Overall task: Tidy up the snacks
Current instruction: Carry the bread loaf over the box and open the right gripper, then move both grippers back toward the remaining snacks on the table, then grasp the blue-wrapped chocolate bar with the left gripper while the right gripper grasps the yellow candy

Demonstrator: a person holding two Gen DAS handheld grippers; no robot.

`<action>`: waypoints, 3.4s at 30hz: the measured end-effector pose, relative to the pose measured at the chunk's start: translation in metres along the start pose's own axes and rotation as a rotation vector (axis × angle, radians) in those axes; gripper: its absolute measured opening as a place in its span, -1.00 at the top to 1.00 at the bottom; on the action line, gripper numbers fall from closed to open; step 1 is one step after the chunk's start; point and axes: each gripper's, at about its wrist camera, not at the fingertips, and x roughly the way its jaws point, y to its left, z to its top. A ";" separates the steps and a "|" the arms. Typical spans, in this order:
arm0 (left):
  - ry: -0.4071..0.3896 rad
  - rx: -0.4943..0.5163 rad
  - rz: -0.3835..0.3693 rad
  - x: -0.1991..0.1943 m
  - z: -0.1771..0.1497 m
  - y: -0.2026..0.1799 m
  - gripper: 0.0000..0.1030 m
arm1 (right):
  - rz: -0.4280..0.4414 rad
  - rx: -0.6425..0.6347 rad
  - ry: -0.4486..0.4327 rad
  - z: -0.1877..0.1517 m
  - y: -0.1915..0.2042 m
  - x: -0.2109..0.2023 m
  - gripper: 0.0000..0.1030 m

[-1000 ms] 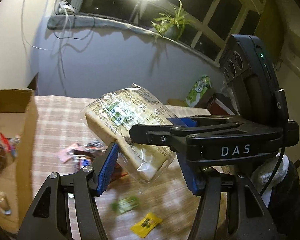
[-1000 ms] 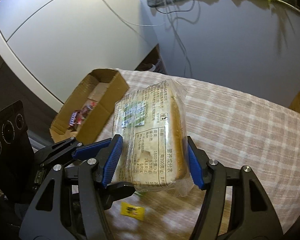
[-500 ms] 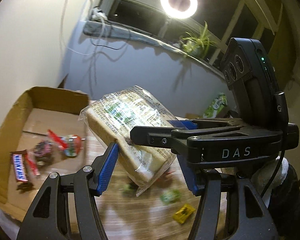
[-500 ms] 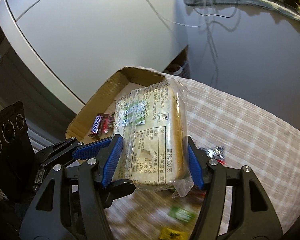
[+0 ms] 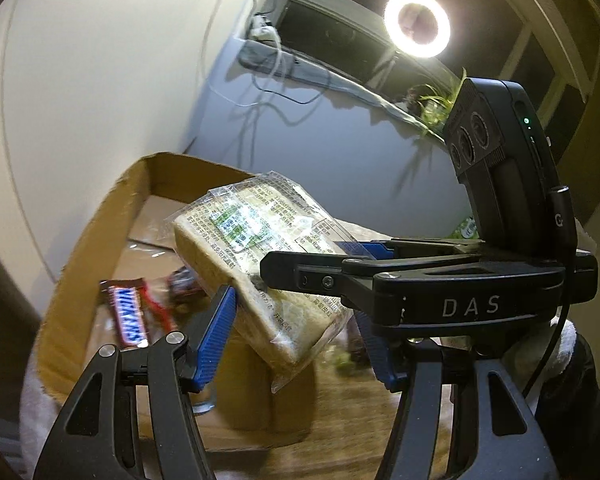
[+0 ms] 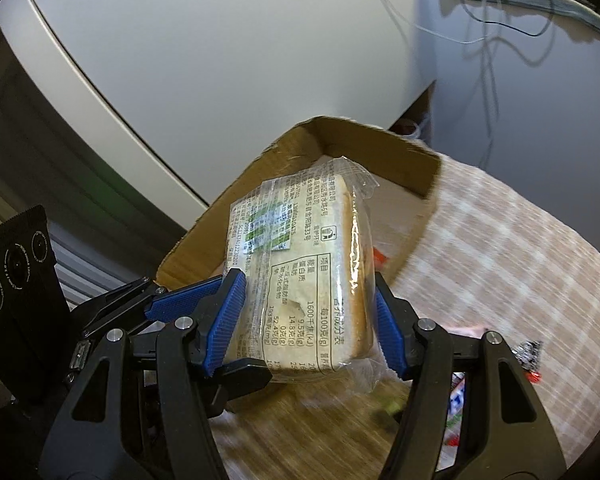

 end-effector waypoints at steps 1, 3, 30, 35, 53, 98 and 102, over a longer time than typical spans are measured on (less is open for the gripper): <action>-0.002 -0.006 0.006 -0.002 -0.001 0.004 -0.16 | 0.005 -0.004 0.004 0.001 0.004 0.004 -0.25; -0.002 -0.017 0.013 -0.003 -0.003 0.010 -0.16 | 0.010 -0.011 0.010 0.003 0.008 0.010 -0.25; -0.016 0.017 0.122 -0.033 -0.029 0.011 -0.09 | -0.153 -0.080 -0.049 -0.028 0.017 -0.026 -0.52; 0.006 0.054 0.100 -0.026 -0.039 -0.010 -0.09 | -0.204 -0.033 -0.088 -0.059 -0.006 -0.057 -0.52; 0.148 0.217 -0.031 0.036 -0.062 -0.093 0.24 | -0.311 -0.080 -0.013 -0.184 -0.035 -0.096 -0.52; 0.295 0.262 0.054 0.138 -0.041 -0.119 0.31 | -0.320 -0.110 0.033 -0.221 -0.047 -0.065 -0.05; 0.286 0.258 0.078 0.136 -0.042 -0.117 0.31 | -0.321 -0.100 0.030 -0.223 -0.051 -0.068 -0.05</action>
